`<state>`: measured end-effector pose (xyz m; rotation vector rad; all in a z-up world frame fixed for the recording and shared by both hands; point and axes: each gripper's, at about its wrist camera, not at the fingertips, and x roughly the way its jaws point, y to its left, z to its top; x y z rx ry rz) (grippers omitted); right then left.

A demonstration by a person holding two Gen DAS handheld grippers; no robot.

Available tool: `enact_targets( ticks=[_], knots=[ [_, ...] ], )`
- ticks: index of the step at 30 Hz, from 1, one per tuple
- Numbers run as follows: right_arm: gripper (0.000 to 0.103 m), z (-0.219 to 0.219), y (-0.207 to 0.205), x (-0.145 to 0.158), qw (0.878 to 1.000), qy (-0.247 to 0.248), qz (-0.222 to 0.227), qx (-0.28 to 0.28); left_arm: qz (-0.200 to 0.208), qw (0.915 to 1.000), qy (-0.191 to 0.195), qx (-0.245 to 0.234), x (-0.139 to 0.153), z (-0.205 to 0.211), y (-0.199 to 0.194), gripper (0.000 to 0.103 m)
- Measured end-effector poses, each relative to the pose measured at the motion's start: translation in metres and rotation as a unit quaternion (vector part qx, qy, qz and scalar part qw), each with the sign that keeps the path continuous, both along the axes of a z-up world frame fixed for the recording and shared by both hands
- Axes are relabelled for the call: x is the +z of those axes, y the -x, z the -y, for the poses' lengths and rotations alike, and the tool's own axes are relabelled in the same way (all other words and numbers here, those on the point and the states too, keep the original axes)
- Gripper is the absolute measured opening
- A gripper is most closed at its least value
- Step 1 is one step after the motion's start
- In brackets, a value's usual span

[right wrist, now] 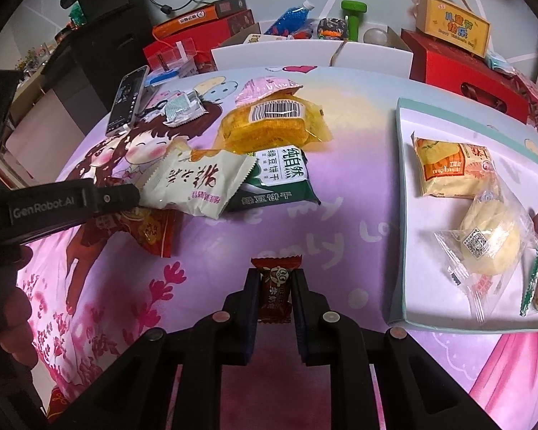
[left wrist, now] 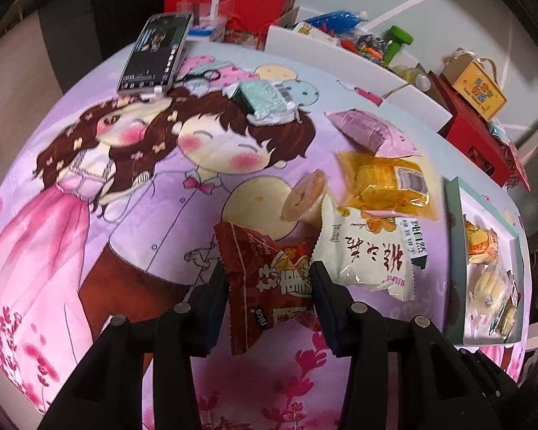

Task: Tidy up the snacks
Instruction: 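Lift the red candy and red biscuit pack off the cloth with both tools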

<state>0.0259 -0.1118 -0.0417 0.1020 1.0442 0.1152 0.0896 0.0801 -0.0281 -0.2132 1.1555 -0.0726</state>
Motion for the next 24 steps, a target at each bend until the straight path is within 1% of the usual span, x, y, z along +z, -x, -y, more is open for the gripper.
enact_targets(
  ticks=[5, 8, 13, 17, 24],
  knots=[
    [0.019, 0.002, -0.002, -0.003, 1.0, 0.0, -0.006, -0.005, -0.014, 0.9995, 0.021, 0.017, -0.006, -0.008, -0.002, 0.047],
    [0.019, 0.003, -0.002, -0.003, 1.0, 0.0, -0.007, -0.005, -0.017, 0.9994, 0.024, 0.021, -0.008, -0.01, -0.001, 0.047],
    [0.019, 0.003, -0.002, -0.003, 1.0, 0.0, -0.008, -0.005, -0.015, 0.9994, 0.018, 0.025, -0.007, -0.013, 0.0, 0.047],
    [0.019, 0.003, -0.002, -0.001, 1.0, -0.001, -0.005, -0.005, -0.008, 0.9995, 0.006, 0.029, -0.003, -0.015, 0.001, 0.046],
    [0.019, 0.009, -0.001, 0.006, 1.0, -0.008, 0.008, -0.011, 0.008, 0.9993, 0.006, 0.036, 0.006, -0.02, 0.004, 0.046]
  ],
)
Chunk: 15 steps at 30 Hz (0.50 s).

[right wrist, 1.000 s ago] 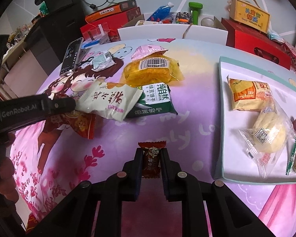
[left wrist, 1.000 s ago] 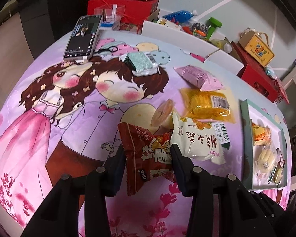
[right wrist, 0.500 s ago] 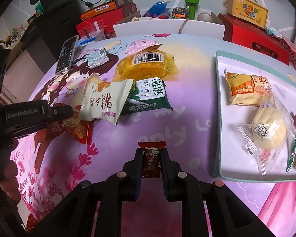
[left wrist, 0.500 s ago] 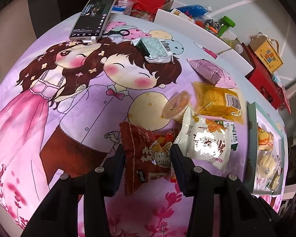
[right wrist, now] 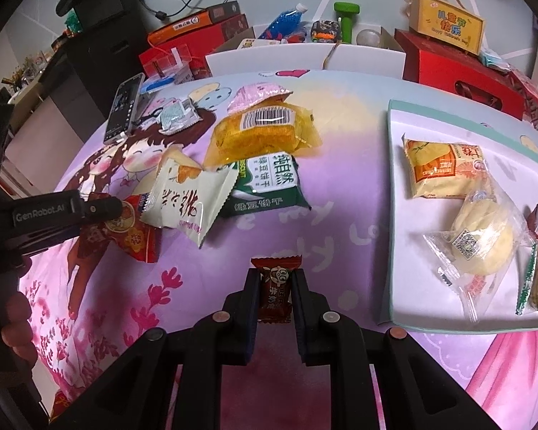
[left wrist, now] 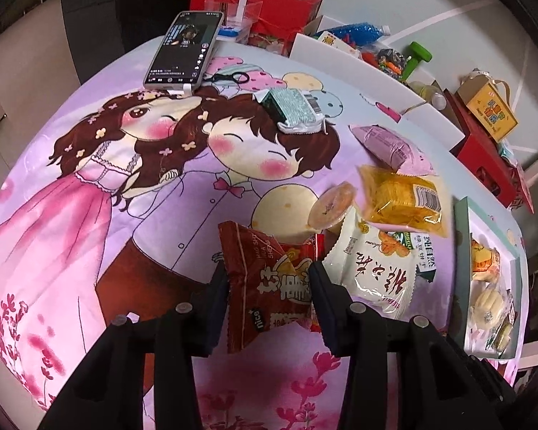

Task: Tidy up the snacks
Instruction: 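Lift the red candy and red biscuit pack off the cloth with both tools, then carry the candy and red pack over the white tray and open both tools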

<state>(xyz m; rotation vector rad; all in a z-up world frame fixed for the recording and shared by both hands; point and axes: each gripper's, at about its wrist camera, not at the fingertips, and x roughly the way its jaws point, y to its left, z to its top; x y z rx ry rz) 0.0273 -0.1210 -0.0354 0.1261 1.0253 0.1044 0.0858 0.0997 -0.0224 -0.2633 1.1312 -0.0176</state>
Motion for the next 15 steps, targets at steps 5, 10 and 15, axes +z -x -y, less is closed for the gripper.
enact_targets(
  ticks=[5, 10, 15],
  knots=[
    [0.019, 0.008, 0.002, 0.009, 1.0, -0.004, 0.013, -0.009, 0.005, 1.0, -0.005, 0.007, 0.004, -0.003, 0.001, 0.046],
    [0.019, 0.018, 0.001, 0.015, 1.0, -0.011, 0.019, -0.022, 0.006, 0.9998, -0.012, 0.016, 0.004, -0.007, 0.002, 0.046],
    [0.019, 0.025, 0.002, 0.02, 0.999, -0.015, 0.026, -0.028, 0.011, 0.9992, -0.027, 0.027, 0.007, -0.01, 0.003, 0.046]
  ],
)
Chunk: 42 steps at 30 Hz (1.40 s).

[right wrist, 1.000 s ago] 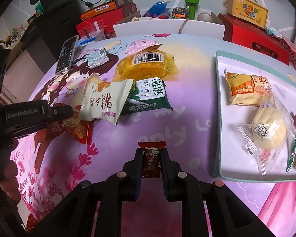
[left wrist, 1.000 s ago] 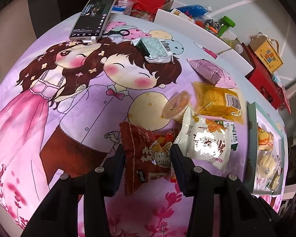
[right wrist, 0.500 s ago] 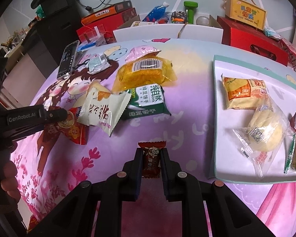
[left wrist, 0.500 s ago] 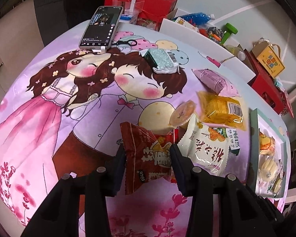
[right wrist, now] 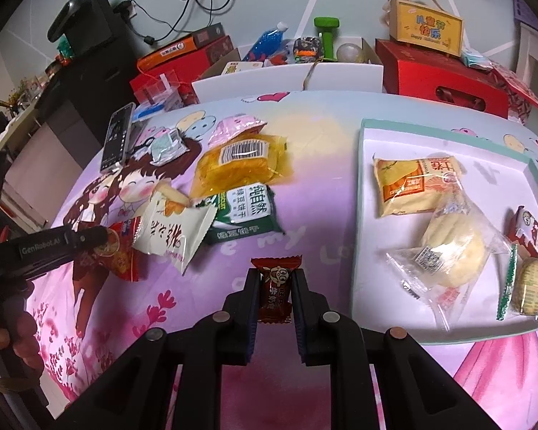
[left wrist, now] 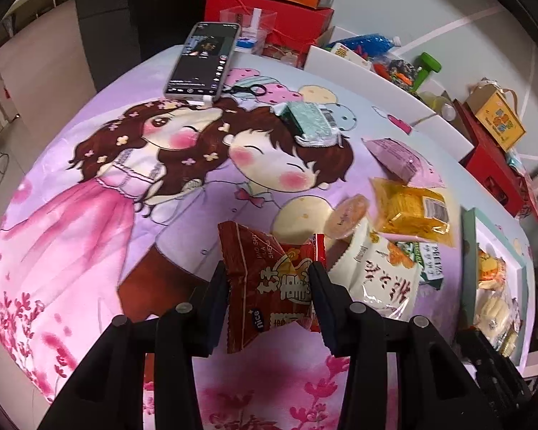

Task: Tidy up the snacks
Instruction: 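Carry the candy and red pack over the white tray and open both tools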

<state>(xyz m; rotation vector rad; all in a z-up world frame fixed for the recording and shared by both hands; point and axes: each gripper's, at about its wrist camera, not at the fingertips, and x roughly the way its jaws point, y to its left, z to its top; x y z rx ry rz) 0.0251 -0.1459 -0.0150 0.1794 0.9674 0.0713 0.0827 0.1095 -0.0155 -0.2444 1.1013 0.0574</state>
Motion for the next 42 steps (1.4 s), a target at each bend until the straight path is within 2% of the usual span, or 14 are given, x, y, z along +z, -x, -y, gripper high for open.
enact_targets(
  ticks=[2, 8, 13, 16, 21, 27, 30, 36, 42],
  knots=[
    [0.019, 0.003, 0.001, 0.002, 1.0, -0.001, 0.002, -0.004, 0.0, 0.9999, -0.009, 0.006, 0.0, -0.002, 0.001, 0.046],
    [0.019, 0.009, 0.0, 0.005, 1.0, -0.006, 0.006, -0.009, 0.017, 0.9998, -0.005, 0.004, 0.009, -0.001, 0.004, 0.046],
    [0.019, 0.021, 0.001, 0.014, 1.0, -0.007, 0.018, -0.023, 0.048, 0.9987, 0.014, -0.011, 0.03, 0.006, 0.009, 0.046],
    [0.019, 0.038, -0.001, 0.024, 0.998, 0.001, 0.033, -0.045, 0.066, 0.9972, 0.017, -0.032, 0.041, 0.021, 0.008, 0.046],
    [0.019, 0.081, -0.005, 0.04, 0.993, 0.012, 0.058, -0.099, 0.071, 0.9924, 0.043, -0.091, 0.05, 0.064, -0.007, 0.046],
    [0.019, 0.132, -0.011, 0.038, 0.985, 0.015, 0.054, -0.16, 0.085, 0.9779, 0.055, -0.183, 0.067, 0.144, -0.032, 0.046],
    [0.019, 0.158, -0.016, 0.037, 0.981, 0.005, 0.049, -0.186, 0.081, 0.9665, 0.069, -0.233, 0.07, 0.195, -0.049, 0.046],
    [0.019, 0.212, -0.028, 0.031, 0.973, -0.009, 0.033, -0.23, 0.041, 0.9445, 0.107, -0.308, 0.058, 0.285, -0.074, 0.046],
    [0.019, 0.261, -0.042, 0.02, 0.967, -0.008, 0.007, -0.255, 0.007, 0.9332, 0.121, -0.339, 0.041, 0.348, -0.086, 0.046]
  ],
)
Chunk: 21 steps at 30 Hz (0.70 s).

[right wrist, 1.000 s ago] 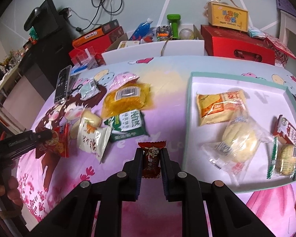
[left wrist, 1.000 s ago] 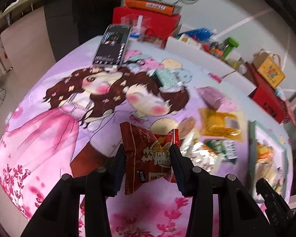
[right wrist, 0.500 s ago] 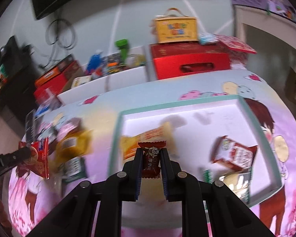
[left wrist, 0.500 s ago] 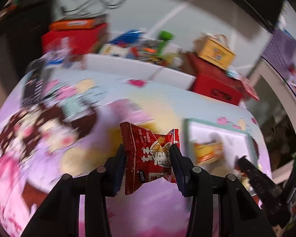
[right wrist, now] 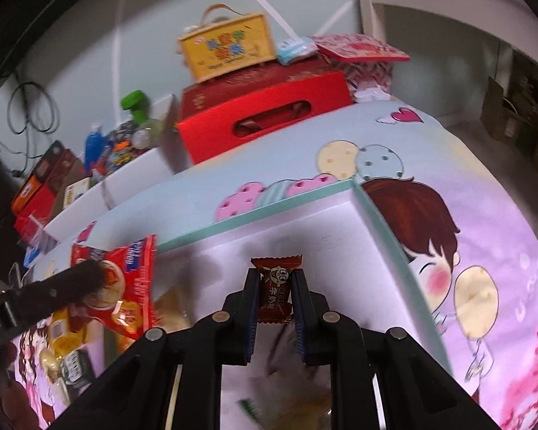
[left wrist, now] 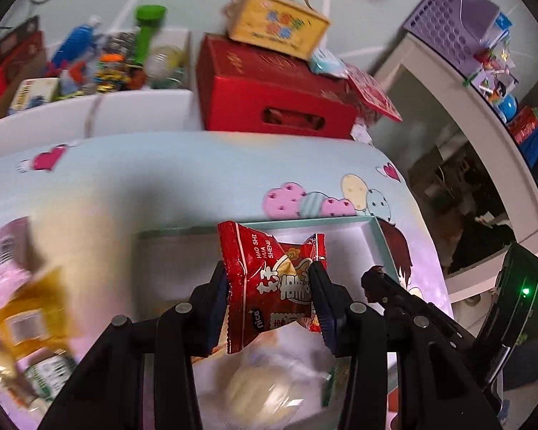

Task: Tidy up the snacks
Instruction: 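Carry the candy and red pack over the white tray and open both tools, then move both tools back to the pile and grasp the green biscuit pack with the right tool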

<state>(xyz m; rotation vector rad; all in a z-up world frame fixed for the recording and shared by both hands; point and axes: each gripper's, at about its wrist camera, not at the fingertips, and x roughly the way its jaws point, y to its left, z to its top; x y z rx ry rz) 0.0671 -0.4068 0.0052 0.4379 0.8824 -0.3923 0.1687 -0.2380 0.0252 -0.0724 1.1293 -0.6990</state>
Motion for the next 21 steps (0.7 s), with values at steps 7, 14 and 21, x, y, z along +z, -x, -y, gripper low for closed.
enact_targets(
  ticks=[7, 14, 21],
  knots=[
    [0.022, 0.023, -0.005, -0.012, 1.0, 0.006, -0.026, -0.012, -0.022, 0.9997, -0.007, 0.008, -0.013, 0.013, -0.007, 0.071],
    [0.038, 0.025, 0.003, -0.016, 0.999, -0.007, -0.036, -0.014, -0.001, 0.9987, -0.034, 0.039, -0.007, -0.018, -0.002, 0.083],
    [0.069, 0.006, 0.017, -0.007, 1.0, -0.012, -0.027, -0.01, 0.031, 0.9934, -0.07, 0.085, -0.002, -0.072, 0.011, 0.089]
  ],
)
